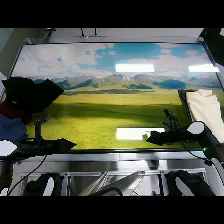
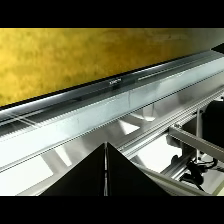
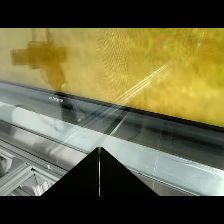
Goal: Fold the shirts.
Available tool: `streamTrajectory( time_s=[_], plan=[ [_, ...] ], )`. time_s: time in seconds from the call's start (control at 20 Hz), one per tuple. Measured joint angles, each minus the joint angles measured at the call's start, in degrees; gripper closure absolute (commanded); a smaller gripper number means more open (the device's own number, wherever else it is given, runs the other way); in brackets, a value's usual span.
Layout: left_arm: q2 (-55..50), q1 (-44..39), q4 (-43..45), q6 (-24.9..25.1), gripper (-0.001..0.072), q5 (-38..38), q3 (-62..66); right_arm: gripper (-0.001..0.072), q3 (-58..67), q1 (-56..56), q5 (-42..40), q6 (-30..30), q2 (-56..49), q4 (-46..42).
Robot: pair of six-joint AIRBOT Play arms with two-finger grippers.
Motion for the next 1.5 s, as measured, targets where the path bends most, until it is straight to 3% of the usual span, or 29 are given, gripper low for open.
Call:
streamTrajectory(
  time_s=[0.4, 0.45, 0.5, 0.75, 0.9, 1.15, 1.4, 1.45, 1.5],
  plan=[
    [-2.01, 0.04, 3.06, -0.17, 0.0689, 1.7, 4.79, 0.0691, 0.0, 0.0, -0.02, 0.0, 0.0, 0.04],
    [-3.61, 0.04, 5.29, -0.2, 0.0472, 2.62, 8.22, 0.0691, 0.0, 0.0, 0.0, 0.0, 0.0, 0.04],
    [-5.25, 0.04, 7.67, -0.63, 0.0003, 3.74, 11.93, 0.0691, 0.0, 0.0, 0.0, 0.0, 0.0, 0.04],
    [-18.18, 0.04, 27.21, -7.15, 0.0019, 15.41, 34.95, 0.0691, 0.0, 0.0, -0.02, 0.0, 0.0, 0.02],
    [-32.0, 0.24, 37.75, -9.05, 0.0019, 19.98, 49.33, 0.0692, 0.0, 0.0, -0.02, 0.0, 0.0, 0.02],
    [-60.98, 4.24, 45.7, -10.54, 0.0019, 16.65, 71.93, 0.0692, 0.0, 0.0, -0.02, 0.0, 0.0, 0.02],
    [-79.19, 9.55, 47.8, -12.02, 0.0021, 13.35, 84.76, 0.0691, 0.0, 0.0, -0.04, 0.0, 0.0, 0.02],
    [-81.44, 10.1, 47.91, -12.04, 0.0092, 13.05, 86.03, 0.0692, -0.02, 0.0, -0.07, 0.0, 0.0, 0.02],
    [-83.08, 10.47, 47.95, -12.15, 0.0373, 12.83, 86.75, 0.0691, -0.02, 0.0, -0.11, 0.0, 0.0, 0.02]
  ],
)
